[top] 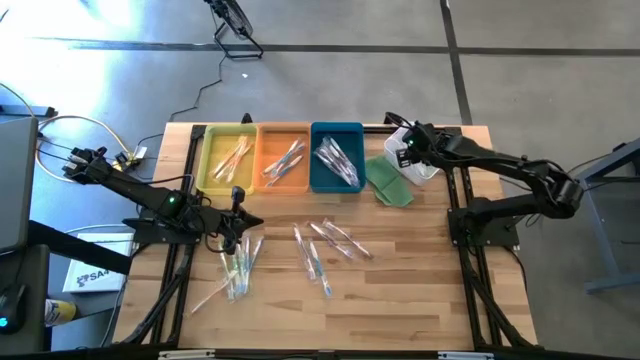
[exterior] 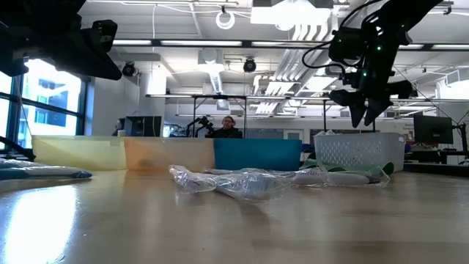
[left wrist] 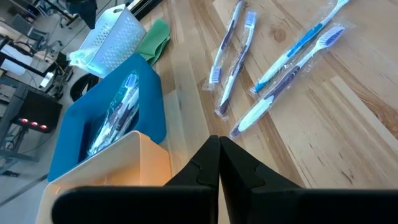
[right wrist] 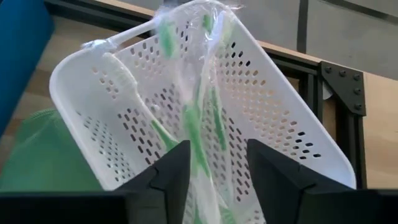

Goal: Pick & Place Toothbrushes
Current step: Put the purple toothbrush into the blue bin

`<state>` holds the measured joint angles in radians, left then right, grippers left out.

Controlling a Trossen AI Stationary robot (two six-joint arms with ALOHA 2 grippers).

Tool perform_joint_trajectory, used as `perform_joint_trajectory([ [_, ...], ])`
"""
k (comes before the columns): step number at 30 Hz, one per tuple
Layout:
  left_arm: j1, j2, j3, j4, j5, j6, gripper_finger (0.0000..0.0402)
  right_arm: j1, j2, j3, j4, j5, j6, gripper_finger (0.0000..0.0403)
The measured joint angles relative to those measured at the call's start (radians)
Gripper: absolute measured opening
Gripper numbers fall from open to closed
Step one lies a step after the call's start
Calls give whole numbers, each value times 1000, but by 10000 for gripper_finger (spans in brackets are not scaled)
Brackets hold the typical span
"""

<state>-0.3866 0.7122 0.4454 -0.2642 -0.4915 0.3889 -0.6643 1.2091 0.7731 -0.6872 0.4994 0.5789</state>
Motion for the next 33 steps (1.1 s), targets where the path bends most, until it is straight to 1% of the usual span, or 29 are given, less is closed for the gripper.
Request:
perform_joint_trajectory([
  [3, 0, 0, 0, 0, 0, 0, 3, 0, 0, 0, 10, -4, 0, 161],
  [5, 0, 0, 0, 0, 0, 0, 3, 3, 0, 0, 30, -16, 0, 161],
  [7, 0, 0, 0, 0, 0, 0, 3, 5, 0, 0, 60, -62, -5, 156],
  [9, 0, 0, 0, 0, 0, 0, 3, 5, 0, 0, 95, -142, -8, 147],
  [14, 0, 0, 0, 0, 0, 0, 3, 35, 0, 0, 197, -404, -30, 122],
  [17, 0, 0, 0, 0, 0, 0, 3, 96, 0, 0, 264, -485, -78, 106],
  [20, 0, 0, 0, 0, 0, 0, 3, 173, 0, 0, 331, -502, -90, 88],
  [28, 0, 0, 0, 0, 0, 0, 3, 403, 0, 0, 465, -495, -111, 50],
  [33, 0, 0, 0, 0, 0, 0, 3, 547, 0, 3, 475, -366, -111, 16],
])
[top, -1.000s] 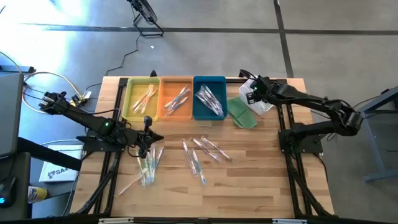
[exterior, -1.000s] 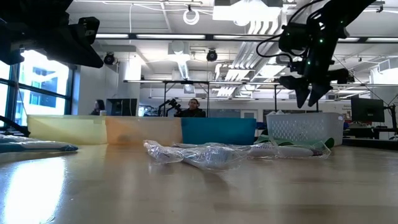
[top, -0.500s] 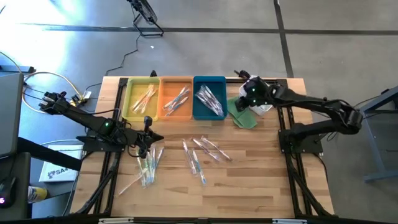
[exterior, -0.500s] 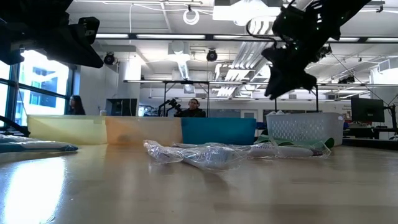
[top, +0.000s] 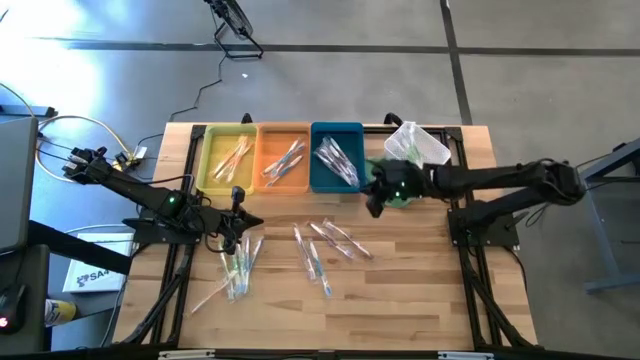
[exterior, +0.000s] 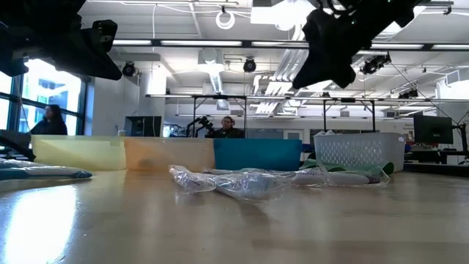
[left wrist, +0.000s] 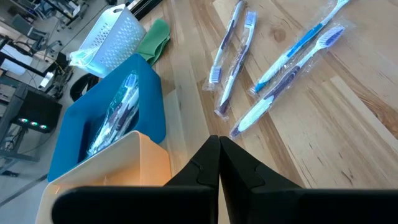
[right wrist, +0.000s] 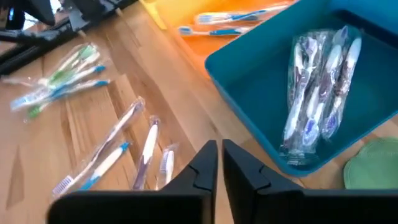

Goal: Pick & Place Toothbrushes
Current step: Put the purple toothbrush into the blue bin

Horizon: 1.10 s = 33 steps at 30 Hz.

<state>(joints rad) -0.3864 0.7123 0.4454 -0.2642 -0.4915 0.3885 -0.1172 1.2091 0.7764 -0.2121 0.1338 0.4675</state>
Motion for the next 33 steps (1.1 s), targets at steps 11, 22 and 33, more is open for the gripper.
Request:
perform_joint_trajectory([
  [11, 0, 0, 0, 6, 0, 0, 3, 199, 61, 141, -70, 232, 26, 3],
  [22, 0, 0, 0, 10, 0, 0, 3, 235, 341, 442, -445, 279, 94, 3],
  [33, 0, 0, 0, 9, 0, 0, 3, 242, 520, 524, -543, 59, 146, 3],
])
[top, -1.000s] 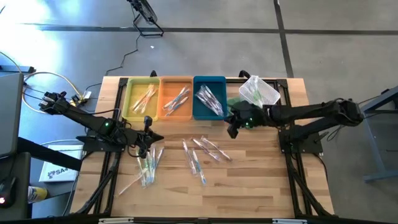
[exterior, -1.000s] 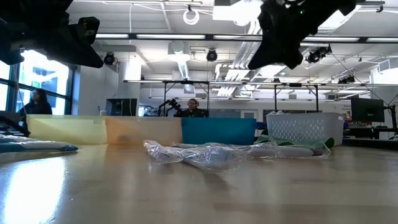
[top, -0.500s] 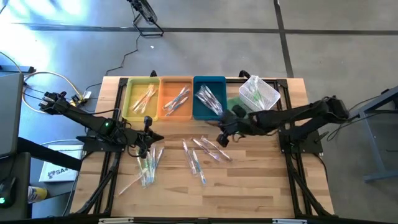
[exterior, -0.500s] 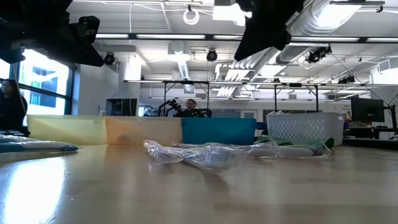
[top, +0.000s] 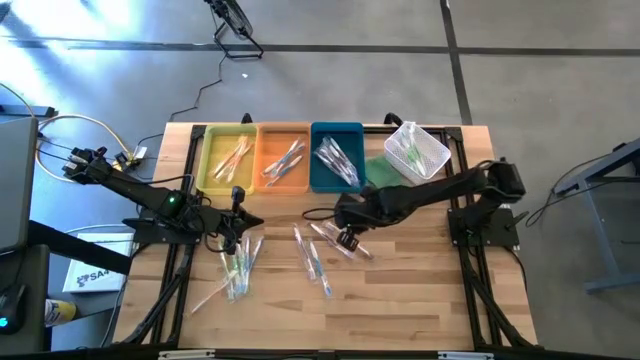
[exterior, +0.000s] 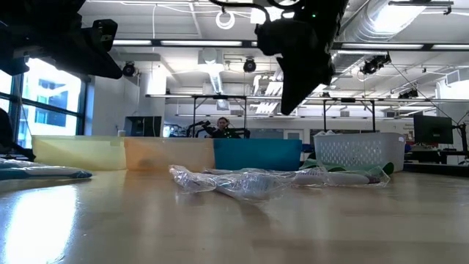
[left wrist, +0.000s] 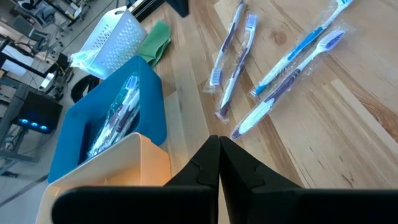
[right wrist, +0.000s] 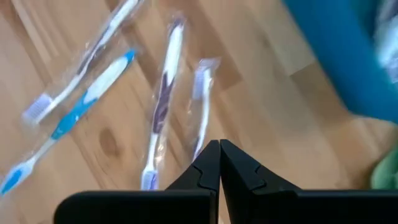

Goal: Pick & Place Toothbrushes
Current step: Put the purple toothbrush into the blue bin

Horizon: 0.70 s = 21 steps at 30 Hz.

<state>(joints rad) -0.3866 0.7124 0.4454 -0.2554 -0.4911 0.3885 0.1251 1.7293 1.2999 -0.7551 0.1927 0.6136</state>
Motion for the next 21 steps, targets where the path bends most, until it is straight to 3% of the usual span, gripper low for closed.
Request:
perform_joint_trajectory([
  [10, 0, 0, 0, 0, 0, 0, 3, 8, 47, 0, 17, -49, 15, 12],
  [21, 0, 0, 0, -1, 0, 0, 3, 8, 47, -16, 26, -55, 21, 133],
])
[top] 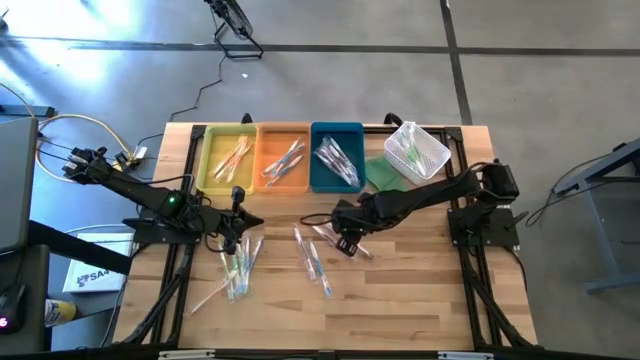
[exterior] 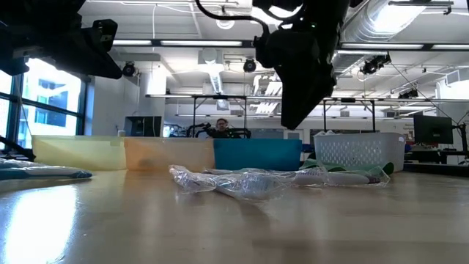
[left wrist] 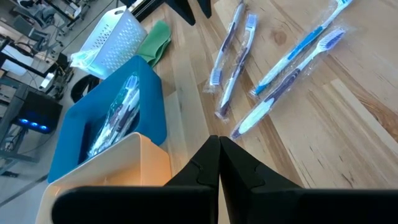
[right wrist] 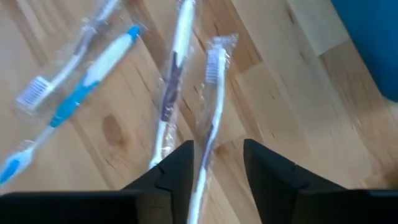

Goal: Pick & Place Toothbrushes
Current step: Put the purple toothbrush into the blue bin

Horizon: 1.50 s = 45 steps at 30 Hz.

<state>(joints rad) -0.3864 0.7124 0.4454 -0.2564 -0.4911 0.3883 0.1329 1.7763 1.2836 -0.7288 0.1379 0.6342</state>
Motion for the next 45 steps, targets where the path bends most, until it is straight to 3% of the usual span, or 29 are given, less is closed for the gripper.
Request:
perform_joint_trajectory([
  [11, 0, 0, 0, 0, 0, 0, 3, 10, 0, -97, 93, -10, 77, 113],
  [22, 0, 0, 0, -1, 0, 0, 3, 33, -1, -155, 233, -7, 83, 118],
  [45, 0, 0, 0, 0, 0, 0, 3, 33, -1, -176, 236, 24, 95, 117],
])
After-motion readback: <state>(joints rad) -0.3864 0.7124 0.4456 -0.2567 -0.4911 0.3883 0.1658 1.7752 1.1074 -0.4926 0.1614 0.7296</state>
